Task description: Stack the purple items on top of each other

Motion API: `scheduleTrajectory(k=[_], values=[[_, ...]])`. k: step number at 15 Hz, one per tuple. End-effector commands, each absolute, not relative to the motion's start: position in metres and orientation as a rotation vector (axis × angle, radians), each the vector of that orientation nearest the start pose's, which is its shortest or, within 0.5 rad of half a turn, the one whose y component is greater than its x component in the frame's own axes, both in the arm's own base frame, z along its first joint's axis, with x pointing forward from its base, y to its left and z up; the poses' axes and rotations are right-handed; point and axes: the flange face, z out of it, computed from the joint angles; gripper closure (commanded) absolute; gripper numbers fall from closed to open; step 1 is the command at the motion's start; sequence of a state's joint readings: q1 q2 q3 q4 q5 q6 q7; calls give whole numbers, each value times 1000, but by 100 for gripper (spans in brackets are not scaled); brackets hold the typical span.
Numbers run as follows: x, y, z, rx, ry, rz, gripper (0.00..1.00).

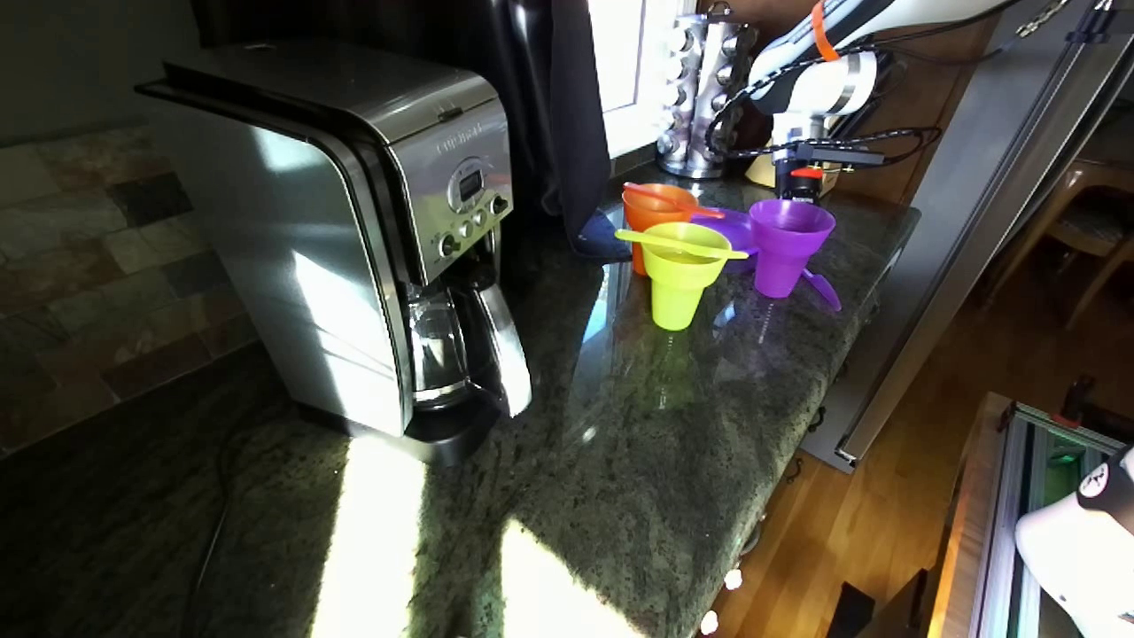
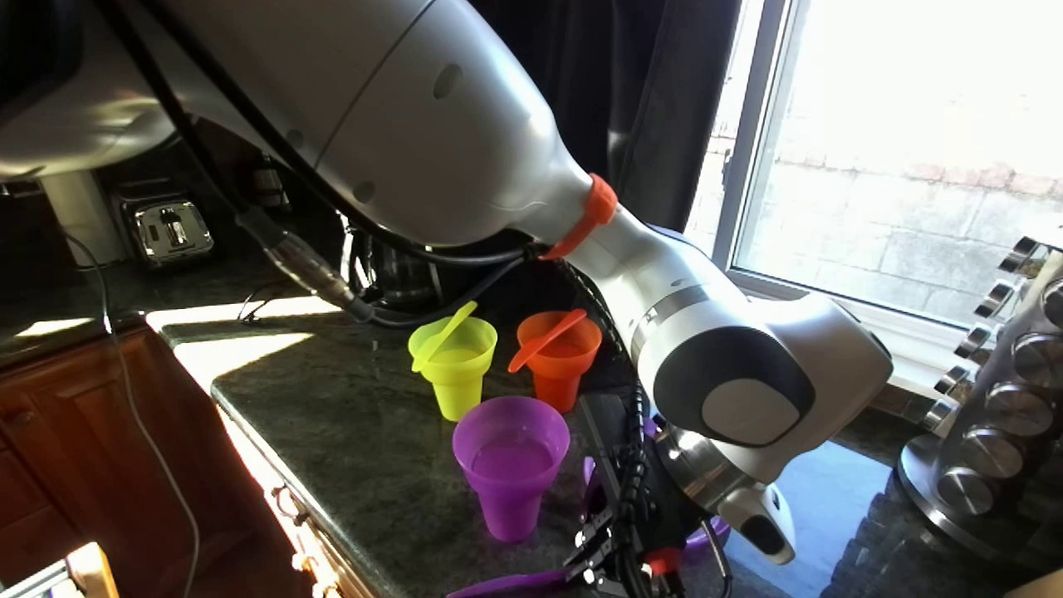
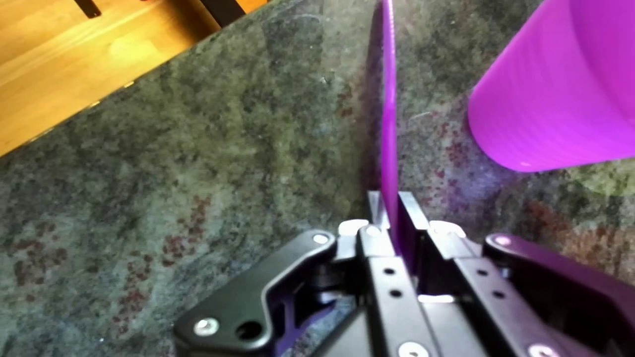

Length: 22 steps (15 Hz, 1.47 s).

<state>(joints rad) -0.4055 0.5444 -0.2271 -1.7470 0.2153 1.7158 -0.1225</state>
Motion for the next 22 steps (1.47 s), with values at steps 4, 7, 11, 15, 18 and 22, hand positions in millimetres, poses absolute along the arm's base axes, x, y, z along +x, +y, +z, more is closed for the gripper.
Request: scheduleTrajectory(k=[4,7,11,15,18,22], values=[[485,-343,238,-2623,829,730,97],[468,-360,256,-2610,785,717,97],[443,-383,297,-2621,699,688,97],[432,-382,338,-2626,575,590,97],[432,-373,365,-2616,469,479,97],[438,-359,391,-2589,369,320,97]])
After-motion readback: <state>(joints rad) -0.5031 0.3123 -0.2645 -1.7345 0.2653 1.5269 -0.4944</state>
